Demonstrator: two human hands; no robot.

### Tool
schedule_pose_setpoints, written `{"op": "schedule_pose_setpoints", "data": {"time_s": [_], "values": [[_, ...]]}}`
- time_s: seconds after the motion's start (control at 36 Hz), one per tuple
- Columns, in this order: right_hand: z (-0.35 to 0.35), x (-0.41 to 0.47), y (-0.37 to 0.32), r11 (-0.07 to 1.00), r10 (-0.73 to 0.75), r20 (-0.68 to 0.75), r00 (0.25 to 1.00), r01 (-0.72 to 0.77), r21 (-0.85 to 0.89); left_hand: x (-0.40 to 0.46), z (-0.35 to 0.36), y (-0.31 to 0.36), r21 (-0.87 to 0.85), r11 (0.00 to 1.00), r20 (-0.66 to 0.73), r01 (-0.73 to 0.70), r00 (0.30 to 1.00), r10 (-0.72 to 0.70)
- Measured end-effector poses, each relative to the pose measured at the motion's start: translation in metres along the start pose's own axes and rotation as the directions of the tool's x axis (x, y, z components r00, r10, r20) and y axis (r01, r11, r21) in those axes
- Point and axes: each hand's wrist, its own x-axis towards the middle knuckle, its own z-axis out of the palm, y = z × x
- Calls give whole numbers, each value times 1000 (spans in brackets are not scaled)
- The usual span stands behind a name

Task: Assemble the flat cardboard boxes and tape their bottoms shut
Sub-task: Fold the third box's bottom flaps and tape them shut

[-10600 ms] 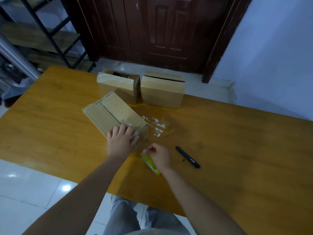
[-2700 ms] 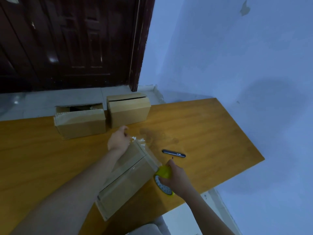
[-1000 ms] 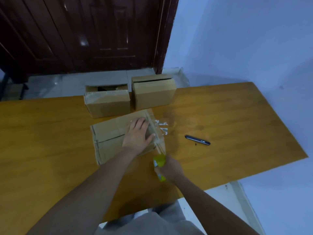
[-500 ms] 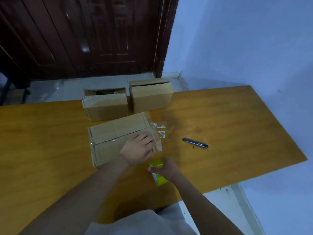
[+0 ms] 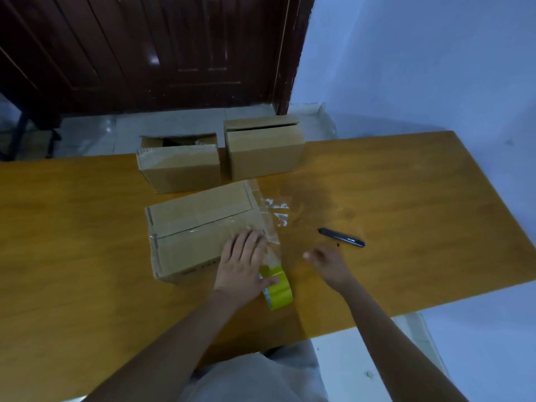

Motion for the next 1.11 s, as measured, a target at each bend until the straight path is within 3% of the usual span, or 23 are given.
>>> {"op": "schedule_pose_setpoints", "data": {"time_s": [0.11,0.25,0.42,0.56,0.67,0.81,0.92,1.11], "values": [[-34,30,8,951,67,-195,978,-122,-285,2,-1,3,-30,996,49,86,995,-84],[-41,48,23,826,222,-162,962,-273,-494,4,-2,2,-19,994,84,105,991,-103],[-22,37,28,737,197,-203,959,-281,-614,6,-2,0,3,994,112,112,987,-112],[-6,14,40,795,198,-170,965,-260,-549,6,0,0,18,994,99,106,989,-108],[-4,0,38,913,173,-207,963,-236,-334,5,-1,0,18,995,94,100,990,-101],[-11,-28,-4,998,-40,-200,979,30,-50,4,-3,-1,5,995,122,96,988,-96],[-9,-55,-40,975,-221,-194,956,208,-83,4,-3,-1,-18,995,141,94,986,-90],[1,-76,-58,922,-292,-96,952,253,-295,2,-2,-1,-48,996,125,79,990,-73]]}}
